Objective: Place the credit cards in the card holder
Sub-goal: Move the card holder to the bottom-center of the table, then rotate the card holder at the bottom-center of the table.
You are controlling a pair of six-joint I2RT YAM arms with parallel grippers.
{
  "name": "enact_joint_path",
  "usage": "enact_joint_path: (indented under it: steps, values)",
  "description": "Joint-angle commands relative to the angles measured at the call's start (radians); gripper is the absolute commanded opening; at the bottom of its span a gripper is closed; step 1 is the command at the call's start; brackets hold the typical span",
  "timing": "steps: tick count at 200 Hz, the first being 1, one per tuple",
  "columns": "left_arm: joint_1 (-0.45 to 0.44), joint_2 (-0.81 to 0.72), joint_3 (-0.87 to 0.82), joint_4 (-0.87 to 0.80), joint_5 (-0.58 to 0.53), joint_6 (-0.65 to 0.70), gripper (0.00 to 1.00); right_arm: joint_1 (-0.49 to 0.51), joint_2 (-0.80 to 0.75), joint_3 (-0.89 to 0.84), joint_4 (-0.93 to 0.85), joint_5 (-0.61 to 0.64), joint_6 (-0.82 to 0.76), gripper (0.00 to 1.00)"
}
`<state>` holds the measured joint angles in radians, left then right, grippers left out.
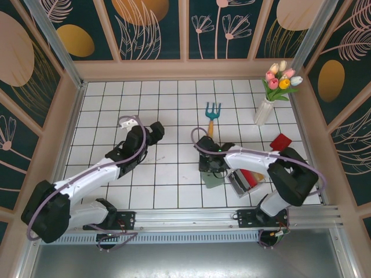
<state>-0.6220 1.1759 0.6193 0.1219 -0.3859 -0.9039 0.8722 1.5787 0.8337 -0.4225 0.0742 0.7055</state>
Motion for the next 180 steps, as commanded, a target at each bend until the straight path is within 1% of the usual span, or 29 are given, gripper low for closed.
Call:
enact_joint_path:
  steps: [1, 12, 29, 43, 62, 85, 102, 116, 137, 167, 180]
  values:
    - [0.003, -0.084, -0.035, -0.050, -0.127, -0.004, 0.99, 0.087, 0.128, 0.045, 0.087, -0.133, -0.149, 0.40]
    - [0.004, -0.126, -0.058, -0.055, -0.152, -0.003, 0.98, 0.119, 0.159, 0.084, 0.108, -0.151, -0.193, 0.40]
    - [0.004, -0.190, -0.089, -0.071, -0.192, -0.011, 0.99, 0.153, 0.192, 0.132, 0.153, -0.227, -0.262, 0.40]
    - [0.003, -0.239, -0.119, -0.073, -0.202, -0.008, 0.98, 0.175, 0.195, 0.174, 0.145, -0.229, -0.309, 0.40]
    - [0.003, -0.280, -0.146, -0.059, -0.177, 0.023, 0.99, 0.182, 0.126, 0.188, 0.138, -0.174, -0.318, 0.40]
    - [0.003, -0.272, -0.153, -0.041, -0.114, 0.060, 0.98, 0.174, 0.004, 0.127, 0.162, -0.146, -0.253, 0.41]
    - [0.002, -0.223, -0.143, -0.016, -0.053, 0.078, 0.98, 0.174, -0.055, 0.068, 0.160, -0.144, -0.183, 0.40]
    - [0.003, -0.163, -0.124, 0.040, 0.048, 0.119, 0.98, 0.184, -0.100, 0.013, 0.172, -0.163, -0.132, 0.38]
    - [0.003, -0.041, -0.066, 0.084, 0.190, 0.173, 0.96, 0.202, -0.162, -0.086, 0.234, -0.247, -0.081, 0.34]
    - [0.003, 0.143, 0.062, 0.025, 0.308, 0.230, 0.89, 0.223, -0.181, -0.163, 0.268, -0.290, -0.059, 0.30]
    - [0.003, 0.205, 0.107, -0.003, 0.342, 0.239, 0.87, 0.221, -0.172, -0.176, 0.245, -0.233, -0.042, 0.28]
